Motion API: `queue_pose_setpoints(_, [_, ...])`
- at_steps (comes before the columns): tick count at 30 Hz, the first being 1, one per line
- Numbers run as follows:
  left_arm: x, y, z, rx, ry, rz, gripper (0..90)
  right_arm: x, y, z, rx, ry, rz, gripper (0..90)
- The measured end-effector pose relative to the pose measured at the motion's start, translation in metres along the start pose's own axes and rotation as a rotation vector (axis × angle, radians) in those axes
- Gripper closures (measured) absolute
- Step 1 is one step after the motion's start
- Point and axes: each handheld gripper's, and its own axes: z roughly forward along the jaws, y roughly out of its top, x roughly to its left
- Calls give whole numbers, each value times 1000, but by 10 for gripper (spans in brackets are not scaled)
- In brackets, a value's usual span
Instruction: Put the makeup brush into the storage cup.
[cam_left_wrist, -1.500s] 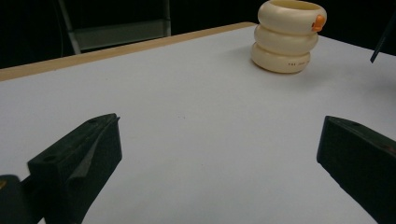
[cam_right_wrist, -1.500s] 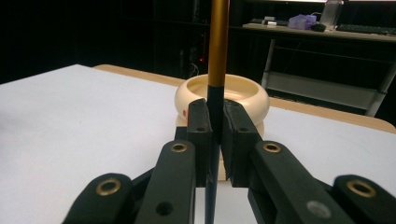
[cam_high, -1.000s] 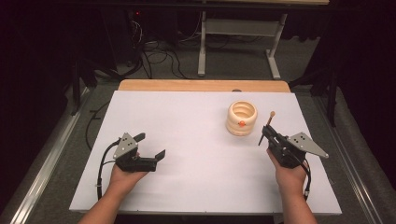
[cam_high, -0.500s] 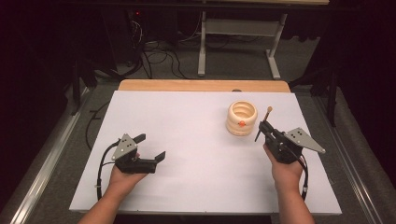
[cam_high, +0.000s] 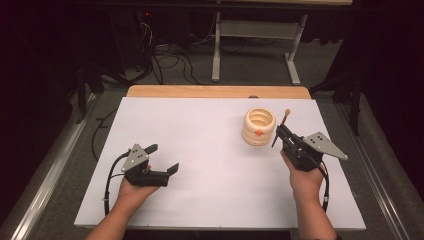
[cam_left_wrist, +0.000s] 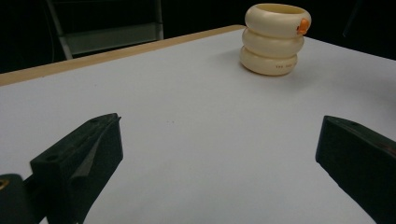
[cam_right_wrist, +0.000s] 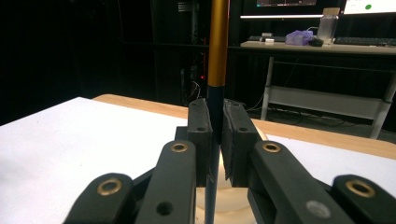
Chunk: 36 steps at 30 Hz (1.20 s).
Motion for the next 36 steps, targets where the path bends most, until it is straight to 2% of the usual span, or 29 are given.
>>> queue_pose_setpoints(9, [-1, 0, -3, 0, 2, 5, 15, -1, 10, 8, -6, -6, -11, 851])
queue_pose_setpoints(12, [0, 0, -4, -10, -3, -25, 15, -1, 12, 11, -3, -8, -9, 851])
queue_pose_setpoints(23, [-1, -1, -6, -8, 6, -8, 16, -3, 22, 24, -5, -14, -16, 852])
queue_pose_setpoints(36, [0, -1, -7, -12, 12, -15, 16, -7, 31, 39, -5, -36, -12, 851])
